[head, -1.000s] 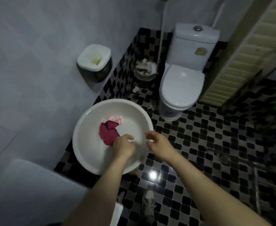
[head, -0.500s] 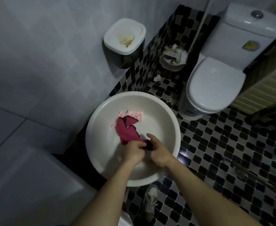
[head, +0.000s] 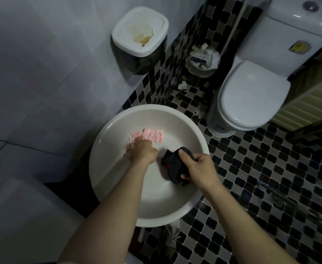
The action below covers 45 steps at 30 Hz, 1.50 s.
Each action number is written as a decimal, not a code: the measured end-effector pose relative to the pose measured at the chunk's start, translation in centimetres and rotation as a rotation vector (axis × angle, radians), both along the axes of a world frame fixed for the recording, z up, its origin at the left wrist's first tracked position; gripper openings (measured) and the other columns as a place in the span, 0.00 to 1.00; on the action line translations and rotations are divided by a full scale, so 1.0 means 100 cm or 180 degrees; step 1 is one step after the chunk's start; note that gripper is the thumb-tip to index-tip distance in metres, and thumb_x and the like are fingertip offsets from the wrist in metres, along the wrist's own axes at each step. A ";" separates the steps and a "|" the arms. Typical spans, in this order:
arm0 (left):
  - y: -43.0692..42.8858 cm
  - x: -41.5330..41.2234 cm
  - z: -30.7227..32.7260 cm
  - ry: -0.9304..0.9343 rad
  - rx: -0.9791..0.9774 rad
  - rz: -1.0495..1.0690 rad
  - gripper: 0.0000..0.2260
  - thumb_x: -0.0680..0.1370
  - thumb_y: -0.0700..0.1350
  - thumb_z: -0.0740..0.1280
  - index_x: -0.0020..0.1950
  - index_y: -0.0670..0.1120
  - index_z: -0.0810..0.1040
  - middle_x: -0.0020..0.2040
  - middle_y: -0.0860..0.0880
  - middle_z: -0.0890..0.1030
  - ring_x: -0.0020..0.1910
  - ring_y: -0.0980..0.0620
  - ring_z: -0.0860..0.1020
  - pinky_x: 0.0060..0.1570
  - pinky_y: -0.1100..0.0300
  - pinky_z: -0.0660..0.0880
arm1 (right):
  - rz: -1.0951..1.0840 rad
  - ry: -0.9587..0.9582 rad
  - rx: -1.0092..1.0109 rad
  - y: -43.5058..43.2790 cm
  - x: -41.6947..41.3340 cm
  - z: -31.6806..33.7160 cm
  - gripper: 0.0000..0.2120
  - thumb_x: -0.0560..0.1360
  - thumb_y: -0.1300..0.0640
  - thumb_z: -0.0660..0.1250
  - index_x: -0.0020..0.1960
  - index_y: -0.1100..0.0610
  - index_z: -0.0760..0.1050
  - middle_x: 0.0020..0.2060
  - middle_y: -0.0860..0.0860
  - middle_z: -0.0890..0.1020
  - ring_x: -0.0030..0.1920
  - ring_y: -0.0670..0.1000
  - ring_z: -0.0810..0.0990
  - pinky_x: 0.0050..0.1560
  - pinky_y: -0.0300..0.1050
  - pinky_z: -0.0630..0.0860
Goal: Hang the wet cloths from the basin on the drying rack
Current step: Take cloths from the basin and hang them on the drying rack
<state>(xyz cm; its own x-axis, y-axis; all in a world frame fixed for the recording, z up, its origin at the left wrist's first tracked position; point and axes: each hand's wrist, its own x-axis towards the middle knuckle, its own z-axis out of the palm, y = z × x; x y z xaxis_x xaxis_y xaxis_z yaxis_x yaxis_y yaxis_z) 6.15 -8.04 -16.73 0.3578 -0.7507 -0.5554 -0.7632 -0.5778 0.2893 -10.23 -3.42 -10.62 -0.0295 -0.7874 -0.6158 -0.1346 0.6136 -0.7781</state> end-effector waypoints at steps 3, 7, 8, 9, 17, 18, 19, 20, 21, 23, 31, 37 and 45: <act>0.006 0.000 0.004 0.0244 -0.0773 0.0643 0.12 0.74 0.39 0.66 0.55 0.46 0.83 0.57 0.44 0.82 0.56 0.45 0.79 0.54 0.61 0.73 | 0.0015 -0.0205 0.0129 0.000 -0.012 0.007 0.15 0.78 0.56 0.68 0.41 0.68 0.79 0.34 0.60 0.79 0.29 0.48 0.79 0.29 0.37 0.76; 0.016 -0.009 0.047 0.1193 -0.1797 0.1648 0.12 0.71 0.32 0.63 0.36 0.48 0.78 0.33 0.51 0.78 0.33 0.53 0.78 0.32 0.65 0.70 | -0.0159 -0.0816 0.0344 -0.001 -0.022 0.024 0.08 0.79 0.67 0.61 0.50 0.63 0.79 0.43 0.60 0.81 0.39 0.51 0.81 0.30 0.37 0.77; 0.018 -0.009 0.056 0.1557 -0.1942 0.1849 0.12 0.71 0.32 0.62 0.36 0.48 0.76 0.33 0.51 0.77 0.35 0.50 0.78 0.33 0.63 0.71 | -0.0294 -0.0984 0.0398 -0.002 -0.024 0.029 0.10 0.78 0.68 0.59 0.50 0.61 0.78 0.42 0.59 0.80 0.36 0.50 0.80 0.27 0.37 0.74; 0.021 -0.010 0.066 0.2027 -0.1973 0.2011 0.11 0.72 0.31 0.61 0.39 0.46 0.77 0.36 0.50 0.77 0.37 0.50 0.78 0.33 0.62 0.72 | -0.0434 -0.1146 0.0466 -0.003 -0.025 0.036 0.11 0.77 0.68 0.59 0.50 0.60 0.79 0.40 0.59 0.80 0.31 0.49 0.77 0.23 0.36 0.71; 0.050 -0.028 0.137 0.4536 -0.0771 0.1138 0.08 0.77 0.41 0.63 0.53 0.46 0.81 0.50 0.43 0.82 0.49 0.48 0.81 0.50 0.58 0.77 | 0.0038 -0.1712 0.0576 0.008 -0.047 0.096 0.18 0.70 0.40 0.70 0.49 0.54 0.81 0.40 0.57 0.78 0.28 0.49 0.66 0.23 0.38 0.60; 0.053 -0.033 0.142 0.4631 -0.0679 0.0915 0.08 0.77 0.43 0.64 0.52 0.47 0.81 0.51 0.43 0.82 0.50 0.48 0.81 0.50 0.58 0.77 | 0.0107 -0.1580 0.0602 0.012 -0.051 0.105 0.19 0.71 0.39 0.70 0.48 0.54 0.81 0.37 0.55 0.78 0.28 0.50 0.68 0.24 0.38 0.62; 0.058 -0.043 0.154 0.4789 -0.0548 0.0703 0.08 0.76 0.43 0.64 0.52 0.46 0.81 0.51 0.42 0.82 0.50 0.48 0.81 0.48 0.59 0.78 | 0.0060 -0.1472 0.0576 0.019 -0.057 0.117 0.17 0.72 0.41 0.69 0.49 0.56 0.81 0.36 0.54 0.80 0.29 0.50 0.72 0.24 0.38 0.66; 0.060 -0.049 0.160 0.4899 -0.0411 0.0589 0.09 0.76 0.42 0.64 0.53 0.45 0.81 0.52 0.41 0.82 0.50 0.47 0.81 0.47 0.59 0.79 | -0.0026 -0.1416 0.0532 0.023 -0.058 0.124 0.15 0.74 0.45 0.70 0.50 0.57 0.81 0.35 0.53 0.82 0.29 0.49 0.76 0.24 0.37 0.70; 0.062 -0.054 0.167 0.4949 -0.0329 0.0464 0.09 0.76 0.41 0.63 0.53 0.43 0.80 0.53 0.40 0.81 0.49 0.47 0.81 0.45 0.60 0.79 | -0.0165 -0.1411 0.0467 0.027 -0.059 0.130 0.12 0.75 0.51 0.70 0.51 0.59 0.81 0.35 0.53 0.83 0.28 0.48 0.79 0.24 0.38 0.73; 0.066 -0.069 0.181 0.4871 -0.0279 0.0214 0.08 0.76 0.37 0.62 0.53 0.40 0.78 0.53 0.39 0.81 0.46 0.49 0.82 0.42 0.62 0.80 | -0.0578 -0.1408 0.0154 0.042 -0.071 0.144 0.08 0.74 0.59 0.71 0.52 0.61 0.82 0.41 0.57 0.85 0.35 0.51 0.84 0.34 0.43 0.80; 0.104 -0.117 0.218 0.3890 0.0200 -0.1402 0.17 0.75 0.33 0.68 0.63 0.44 0.76 0.38 0.46 0.85 0.36 0.52 0.82 0.42 0.61 0.78 | -0.0828 -0.0487 -0.1185 0.114 -0.146 0.191 0.09 0.76 0.65 0.67 0.55 0.58 0.82 0.49 0.54 0.86 0.51 0.50 0.84 0.52 0.40 0.81; 0.151 -0.186 0.252 0.3987 0.0323 -0.2010 0.19 0.75 0.48 0.67 0.67 0.52 0.74 0.48 0.46 0.84 0.45 0.51 0.82 0.41 0.62 0.77 | -0.0746 -0.1184 -0.1313 0.179 -0.201 0.221 0.16 0.77 0.72 0.61 0.61 0.62 0.76 0.50 0.57 0.86 0.53 0.52 0.84 0.50 0.40 0.80; 0.209 -0.284 0.273 0.4259 -0.0470 -0.1956 0.03 0.71 0.47 0.71 0.38 0.49 0.82 0.32 0.49 0.79 0.29 0.55 0.75 0.30 0.64 0.72 | -0.1319 0.0194 -0.1921 0.278 -0.264 0.246 0.10 0.78 0.65 0.66 0.54 0.55 0.81 0.49 0.50 0.86 0.55 0.46 0.83 0.60 0.42 0.77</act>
